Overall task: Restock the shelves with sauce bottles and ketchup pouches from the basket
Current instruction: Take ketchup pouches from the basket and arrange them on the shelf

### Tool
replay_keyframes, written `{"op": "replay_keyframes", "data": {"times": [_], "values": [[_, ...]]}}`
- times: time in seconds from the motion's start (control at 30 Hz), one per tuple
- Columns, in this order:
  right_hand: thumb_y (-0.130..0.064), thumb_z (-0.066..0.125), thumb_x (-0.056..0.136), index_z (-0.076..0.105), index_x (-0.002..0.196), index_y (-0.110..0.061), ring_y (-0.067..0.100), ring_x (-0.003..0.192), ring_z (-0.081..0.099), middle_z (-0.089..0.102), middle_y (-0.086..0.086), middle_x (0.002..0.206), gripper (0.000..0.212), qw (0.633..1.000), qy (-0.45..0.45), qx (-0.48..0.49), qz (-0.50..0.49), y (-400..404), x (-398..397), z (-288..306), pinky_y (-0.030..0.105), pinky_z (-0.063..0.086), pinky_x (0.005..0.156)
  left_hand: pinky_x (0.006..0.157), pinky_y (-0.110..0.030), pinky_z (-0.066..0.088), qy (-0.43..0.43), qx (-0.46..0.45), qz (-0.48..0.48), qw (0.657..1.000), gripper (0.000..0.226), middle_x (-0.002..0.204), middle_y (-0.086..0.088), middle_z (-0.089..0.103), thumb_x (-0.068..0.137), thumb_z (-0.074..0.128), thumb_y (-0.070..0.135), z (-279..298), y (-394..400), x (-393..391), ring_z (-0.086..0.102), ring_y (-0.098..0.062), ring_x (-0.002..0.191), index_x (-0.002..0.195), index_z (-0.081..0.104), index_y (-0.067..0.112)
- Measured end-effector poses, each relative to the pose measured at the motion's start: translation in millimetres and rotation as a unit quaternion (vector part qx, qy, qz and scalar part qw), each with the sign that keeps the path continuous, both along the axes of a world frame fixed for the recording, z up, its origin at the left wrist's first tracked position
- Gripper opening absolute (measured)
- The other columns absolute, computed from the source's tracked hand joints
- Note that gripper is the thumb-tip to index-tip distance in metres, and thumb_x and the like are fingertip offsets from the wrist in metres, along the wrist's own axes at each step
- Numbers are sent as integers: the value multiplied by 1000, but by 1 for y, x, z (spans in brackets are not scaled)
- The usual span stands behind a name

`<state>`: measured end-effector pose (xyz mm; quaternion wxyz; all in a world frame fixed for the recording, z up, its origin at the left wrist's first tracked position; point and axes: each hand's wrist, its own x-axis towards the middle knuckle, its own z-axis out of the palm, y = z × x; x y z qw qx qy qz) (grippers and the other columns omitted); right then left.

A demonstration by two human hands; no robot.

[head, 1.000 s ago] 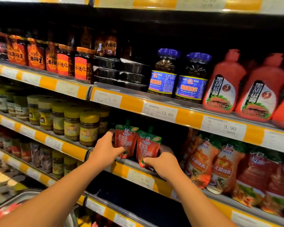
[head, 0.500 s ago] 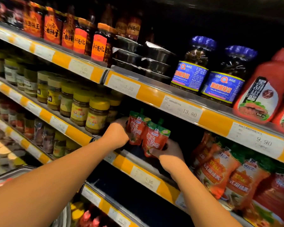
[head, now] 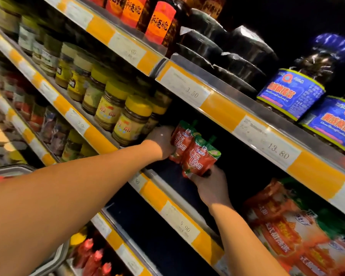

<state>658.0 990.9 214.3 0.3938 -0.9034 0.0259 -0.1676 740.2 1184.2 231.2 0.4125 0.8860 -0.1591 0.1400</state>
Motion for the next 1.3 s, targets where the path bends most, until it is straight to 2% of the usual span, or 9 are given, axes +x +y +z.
{"op": "replay_keyframes", "data": {"times": [0.17, 0.27, 0.5, 0.67, 0.73, 0.8, 0.87, 0.97, 1.3], "values": [[-28, 89, 78, 72, 97, -39, -1, 98, 66, 74, -20, 100, 28, 1000, 4, 31, -2, -1, 13, -3, 31, 50, 90, 97, -41, 54, -18, -30, -7, 999, 44, 126, -10, 70, 89, 75, 22, -5, -4, 10, 66, -30, 114, 132, 64, 14], [-23, 90, 77, 71, 91, -38, 0, 93, 69, 76, -20, 94, 28, 999, -21, 44, -7, -2, 22, -6, 32, 53, 89, 96, -41, 55, -13, -41, 8, 999, 49, 126, -10, 70, 87, 77, 22, -7, -7, 17, 66, -31, 115, 133, 62, 14], [-9, 86, 80, 69, 87, -35, 11, 91, 72, 76, -10, 96, 31, 999, -37, 10, -27, -6, 36, -14, 38, 57, 88, 99, -42, 54, -9, -33, 20, 999, 50, 129, -11, 68, 90, 75, 25, -12, -11, 29, 64, -33, 118, 136, 58, 13], [-5, 82, 81, 67, 83, -35, 10, 89, 71, 77, -6, 95, 33, 997, -34, 29, -58, -5, 42, -14, 36, 57, 87, 101, -42, 53, -11, -17, 30, 999, 46, 131, -11, 67, 94, 70, 25, -13, -13, 34, 64, -31, 121, 137, 57, 14], [-10, 85, 78, 67, 80, -35, 6, 81, 71, 77, -10, 88, 31, 997, -32, 36, -59, -5, 42, -14, 33, 57, 80, 102, -43, 53, -10, -17, 31, 999, 47, 133, -10, 66, 94, 70, 24, -14, -14, 35, 63, -31, 122, 138, 56, 13], [-24, 90, 73, 70, 79, -39, 0, 74, 70, 75, -20, 81, 26, 998, -28, 38, -46, -3, 42, -13, 30, 55, 74, 103, -42, 53, -10, -13, 32, 999, 47, 133, -10, 66, 95, 70, 23, -14, -14, 35, 63, -30, 123, 138, 57, 13], [-33, 91, 72, 72, 77, -41, 1, 76, 71, 74, -23, 79, 22, 998, -30, 30, -43, -3, 44, -13, 33, 57, 77, 102, -41, 53, -11, -10, 31, 999, 44, 133, -10, 67, 96, 69, 23, -13, -13, 35, 63, -30, 122, 137, 58, 12], [-33, 91, 74, 72, 75, -36, 6, 80, 72, 75, -20, 78, 20, 997, -37, 32, -54, -2, 48, -13, 39, 60, 83, 101, -41, 53, -13, -12, 29, 999, 42, 132, -11, 67, 96, 68, 22, -12, -12, 35, 64, -30, 121, 136, 59, 11], [-33, 92, 73, 72, 69, -36, 8, 79, 73, 74, -22, 74, 21, 996, -29, 45, -71, 0, 50, -15, 40, 60, 83, 101, -41, 53, -4, 64, 29, 998, 36, 132, -13, 67, 101, 62, 18, -5, -11, 29, 66, -30, 119, 136, 59, 9]]}}
